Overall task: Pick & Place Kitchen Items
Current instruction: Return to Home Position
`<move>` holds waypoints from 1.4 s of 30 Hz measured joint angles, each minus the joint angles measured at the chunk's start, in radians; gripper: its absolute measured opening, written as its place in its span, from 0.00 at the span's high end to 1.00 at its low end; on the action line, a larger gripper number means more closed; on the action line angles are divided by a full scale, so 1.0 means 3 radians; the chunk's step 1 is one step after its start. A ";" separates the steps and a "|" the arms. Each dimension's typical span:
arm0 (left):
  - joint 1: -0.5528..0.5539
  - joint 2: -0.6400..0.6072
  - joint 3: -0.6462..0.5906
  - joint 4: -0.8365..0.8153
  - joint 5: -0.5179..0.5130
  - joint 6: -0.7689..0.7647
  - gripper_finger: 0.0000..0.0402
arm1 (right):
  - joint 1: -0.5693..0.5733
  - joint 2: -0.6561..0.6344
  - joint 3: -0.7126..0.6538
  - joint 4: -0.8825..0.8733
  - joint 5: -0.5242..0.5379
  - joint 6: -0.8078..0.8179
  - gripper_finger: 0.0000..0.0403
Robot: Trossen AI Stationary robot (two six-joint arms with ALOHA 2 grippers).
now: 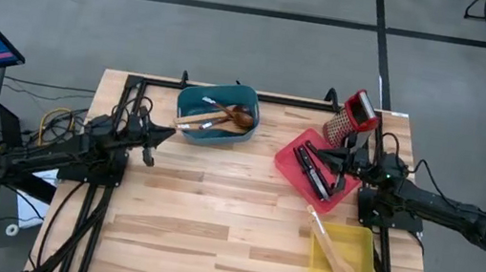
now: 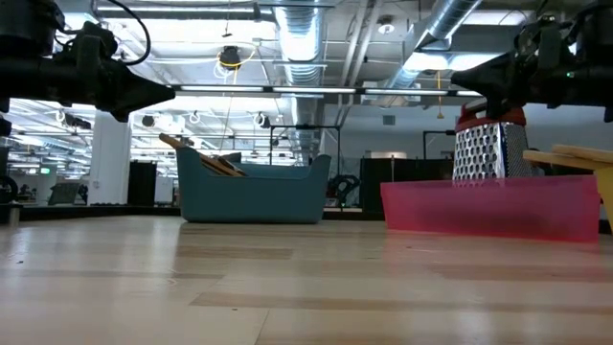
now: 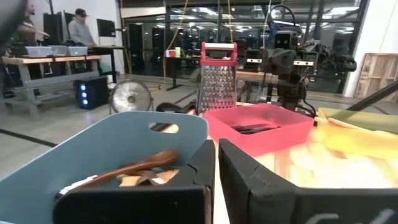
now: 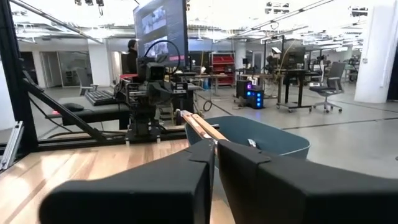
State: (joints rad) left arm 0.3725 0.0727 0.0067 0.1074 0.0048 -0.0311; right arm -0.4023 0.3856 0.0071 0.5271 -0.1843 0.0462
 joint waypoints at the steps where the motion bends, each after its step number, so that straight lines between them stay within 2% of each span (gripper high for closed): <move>1: -0.0001 0.0000 0.0000 0.0000 0.0001 0.0001 0.99 | 0.0000 0.0001 0.0000 0.0000 0.0005 -0.0001 0.92; 42: -0.0001 0.0000 -0.0001 0.0022 -0.0004 0.0000 0.98 | 0.0000 0.0000 -0.0005 0.0000 0.0006 -0.0002 0.90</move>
State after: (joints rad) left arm 0.3721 0.0727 0.0063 0.1139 0.0036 -0.0311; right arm -0.4023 0.3855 0.0055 0.5270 -0.1825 0.0456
